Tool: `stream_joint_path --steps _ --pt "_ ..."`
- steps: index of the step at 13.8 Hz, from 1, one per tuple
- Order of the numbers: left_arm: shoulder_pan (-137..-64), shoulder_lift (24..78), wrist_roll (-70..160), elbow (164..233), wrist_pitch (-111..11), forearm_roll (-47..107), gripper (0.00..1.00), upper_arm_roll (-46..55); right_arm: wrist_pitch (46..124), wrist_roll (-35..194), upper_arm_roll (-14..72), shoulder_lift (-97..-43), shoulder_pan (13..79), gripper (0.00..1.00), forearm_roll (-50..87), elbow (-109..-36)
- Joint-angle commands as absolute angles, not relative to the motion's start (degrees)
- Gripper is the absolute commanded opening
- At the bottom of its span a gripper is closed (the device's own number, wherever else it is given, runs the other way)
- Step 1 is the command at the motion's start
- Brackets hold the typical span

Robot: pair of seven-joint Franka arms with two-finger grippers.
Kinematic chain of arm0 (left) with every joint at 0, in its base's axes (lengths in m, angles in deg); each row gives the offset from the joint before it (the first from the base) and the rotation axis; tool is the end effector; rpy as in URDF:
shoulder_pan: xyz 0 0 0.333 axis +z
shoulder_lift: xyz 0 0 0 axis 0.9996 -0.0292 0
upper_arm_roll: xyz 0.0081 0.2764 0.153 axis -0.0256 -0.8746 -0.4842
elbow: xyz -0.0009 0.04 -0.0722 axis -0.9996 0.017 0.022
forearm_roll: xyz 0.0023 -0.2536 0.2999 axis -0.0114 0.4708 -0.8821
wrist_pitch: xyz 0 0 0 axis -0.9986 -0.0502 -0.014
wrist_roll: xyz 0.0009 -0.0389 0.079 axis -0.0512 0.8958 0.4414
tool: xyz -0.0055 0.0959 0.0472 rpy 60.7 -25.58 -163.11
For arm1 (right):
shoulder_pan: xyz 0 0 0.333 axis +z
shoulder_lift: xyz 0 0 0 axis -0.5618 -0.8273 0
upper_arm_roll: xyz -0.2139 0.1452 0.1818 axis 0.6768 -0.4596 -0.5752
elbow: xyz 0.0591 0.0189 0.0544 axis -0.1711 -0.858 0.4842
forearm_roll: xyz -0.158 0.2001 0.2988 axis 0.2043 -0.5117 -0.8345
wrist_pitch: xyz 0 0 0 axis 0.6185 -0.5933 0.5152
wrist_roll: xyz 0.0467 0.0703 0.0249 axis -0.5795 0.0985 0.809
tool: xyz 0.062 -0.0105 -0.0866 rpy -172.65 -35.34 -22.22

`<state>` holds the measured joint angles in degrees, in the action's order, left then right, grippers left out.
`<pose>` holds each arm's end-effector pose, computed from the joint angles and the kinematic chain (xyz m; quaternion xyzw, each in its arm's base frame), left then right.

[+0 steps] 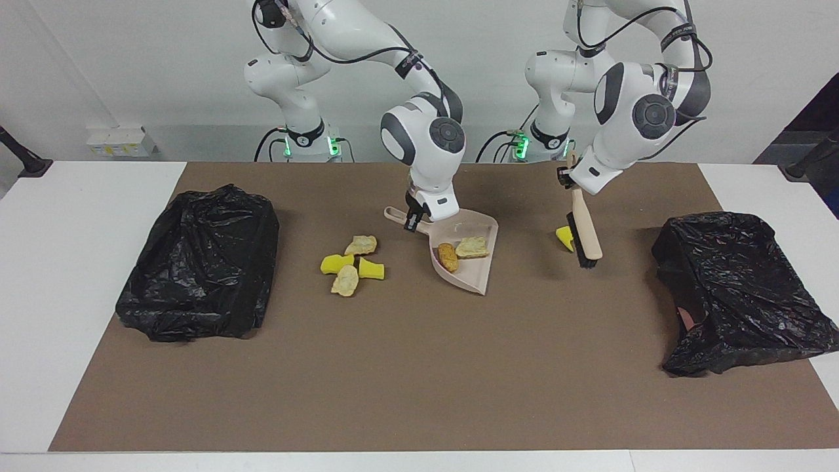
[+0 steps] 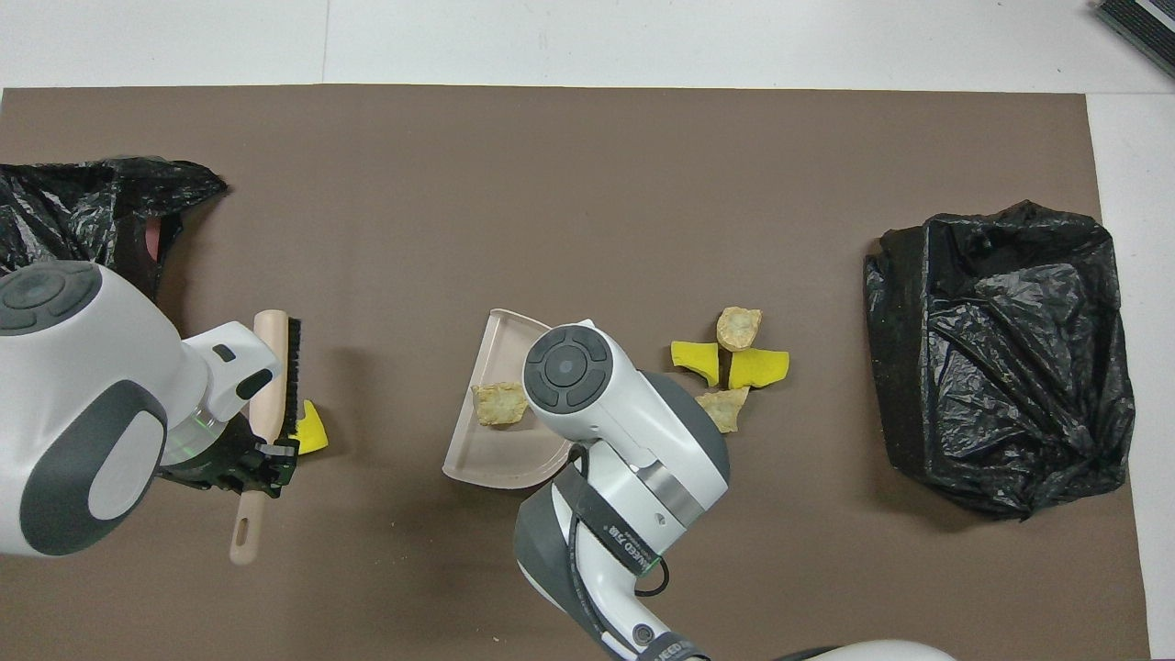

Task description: Sweep and dump trash in bin

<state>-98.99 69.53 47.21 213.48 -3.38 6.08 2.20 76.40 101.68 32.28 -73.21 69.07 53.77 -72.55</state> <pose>0.4429 -0.0928 0.4306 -0.9772 -0.0185 0.2093 0.0317 0.4777 0.3749 0.3477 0.8082 0.5768 -0.1143 0.0332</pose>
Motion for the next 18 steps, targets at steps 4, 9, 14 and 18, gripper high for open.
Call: stream_joint_path --steps 4,9,14,18 --pt "-98.0 79.8 33.8 232.2 -14.6 -2.7 0.0 2.0 79.0 103.6 31.8 -72.3 68.9 0.0 52.2 -74.8" --pt "-98.6 79.6 26.4 235.8 -17.6 -2.3 0.0 2.1 79.0 103.6 31.8 -72.3 68.8 0.0 52.2 -74.8" --pt "-106.7 74.2 24.0 235.3 -28.7 3.0 0.0 2.6 78.9 103.3 31.8 -72.3 68.8 0.0 52.2 -74.8" --pt "-114.2 70.4 26.1 230.0 -34.3 5.9 0.0 4.7 78.9 103.2 31.8 -72.3 68.9 0.0 52.2 -74.8"
